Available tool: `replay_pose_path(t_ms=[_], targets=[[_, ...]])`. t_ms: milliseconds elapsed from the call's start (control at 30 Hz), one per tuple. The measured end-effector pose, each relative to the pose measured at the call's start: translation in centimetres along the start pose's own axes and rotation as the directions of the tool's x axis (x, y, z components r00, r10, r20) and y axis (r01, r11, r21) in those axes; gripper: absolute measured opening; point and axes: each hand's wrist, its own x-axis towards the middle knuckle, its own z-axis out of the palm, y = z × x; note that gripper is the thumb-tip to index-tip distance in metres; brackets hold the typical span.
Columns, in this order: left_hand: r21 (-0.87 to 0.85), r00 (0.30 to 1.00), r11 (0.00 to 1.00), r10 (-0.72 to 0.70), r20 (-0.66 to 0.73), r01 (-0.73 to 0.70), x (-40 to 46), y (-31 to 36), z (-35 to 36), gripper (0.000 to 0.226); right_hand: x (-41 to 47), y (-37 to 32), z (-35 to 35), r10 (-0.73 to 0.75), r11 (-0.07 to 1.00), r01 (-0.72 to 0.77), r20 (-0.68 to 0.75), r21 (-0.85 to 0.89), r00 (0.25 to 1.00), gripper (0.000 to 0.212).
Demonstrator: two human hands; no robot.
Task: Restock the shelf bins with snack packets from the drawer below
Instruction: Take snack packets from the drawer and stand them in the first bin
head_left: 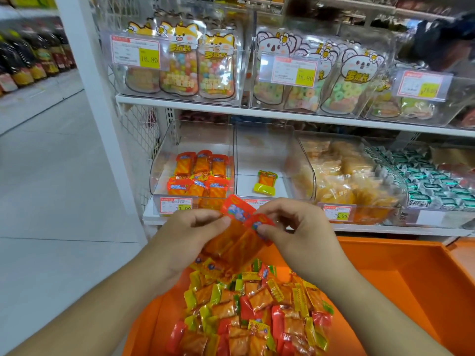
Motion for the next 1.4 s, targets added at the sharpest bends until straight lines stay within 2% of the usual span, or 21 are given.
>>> replay_pose_path(t_ms=[100, 167, 233, 333, 433, 500, 600, 667, 733, 833, 967, 1033, 1233, 1400], targets=[[0.031, 0.992, 0.999, -0.026, 0.127, 0.022, -0.5, -0.2, 0.8, 0.018, -0.1, -0.4, 0.8, -0.057, 0.994, 0.054, -0.034, -0.099, 0.998, 0.023], [0.115, 0.978, 0.993, 0.012, 0.209, -0.037, -0.8, -0.2, 1.1, 0.022, -0.1, -0.6, 1.0, -0.097, 0.987, 0.087, -0.072, -0.138, 0.993, 0.025], [0.212, 0.974, 0.973, 0.045, 0.222, -0.093, -0.8, -0.5, 1.2, 0.028, -0.1, -0.6, 1.1, -0.104, 0.983, 0.087, -0.099, -0.161, 0.99, 0.024], [0.216, 0.981, 0.972, 0.047, 0.188, -0.088, -0.6, -0.9, 1.2, 0.035, 0.0, -0.3, 1.4, -0.085, 0.979, 0.057, -0.141, -0.197, 0.986, 0.021], [0.169, 0.994, 0.983, 0.049, 0.102, -0.066, -0.3, -1.0, 1.0, 0.037, 0.5, -0.5, 1.9, -0.027, 0.966, 0.004, -0.084, -0.258, 0.996, 0.036], [0.149, 0.997, 0.987, 0.053, 0.062, -0.062, -0.3, -0.9, 0.8, 0.031, 1.0, -0.6, 2.0, 0.043, 0.984, -0.048, -0.029, -0.169, 0.999, 0.036], [0.21, 0.997, 0.975, 0.073, 0.012, -0.074, 0.2, -0.6, 0.4, 0.029, 1.7, -0.9, 2.4, 0.081, 0.995, -0.081, 0.004, -0.061, 0.997, 0.029], [0.212, 0.995, 0.974, 0.095, -0.04, -0.085, 0.9, 0.1, -0.2, 0.028, 2.5, -1.1, 2.6, 0.077, 0.996, -0.077, -0.003, -0.047, 0.997, 0.037], [0.162, 0.99, 0.985, 0.084, -0.111, -0.065, 2.5, 1.1, -1.2, 0.027, 3.4, -0.9, 2.5, 0.05, 0.989, -0.045, 0.036, -0.141, 0.998, 0.049], [0.05, 0.969, 0.998, 0.044, -0.245, -0.033, 6.2, 3.1, -3.3, 0.028, 5.0, -0.2, 2.5, -0.018, 0.912, 0.093, 0.189, -0.4, 0.982, 0.072], [0.005, 0.944, 0.999, 0.043, -0.327, -0.044, 13.6, 4.5, -4.3, 0.039, 6.9, 1.9, 3.2, -0.049, 0.849, 0.191, 0.285, -0.492, 0.957, 0.084], [0.03, 0.932, 0.999, 0.048, -0.359, -0.04, 17.7, 4.5, -4.0, 0.035, 7.3, 2.7, 3.6, -0.055, 0.829, 0.199, 0.278, -0.522, 0.959, 0.081], [0.189, 0.945, 0.982, 0.045, -0.325, 0.018, 27.7, 2.7, -2.3, 0.015, 8.7, 3.1, 4.4, -0.046, 0.84, 0.169, 0.242, -0.516, 0.969, 0.081], [0.432, 0.922, 0.902, 0.145, -0.36, 0.027, 31.1, 0.4, -1.6, 0.029, 9.1, 4.6, 5.2, -0.009, 0.812, 0.171, 0.282, -0.558, 0.959, 0.095]])
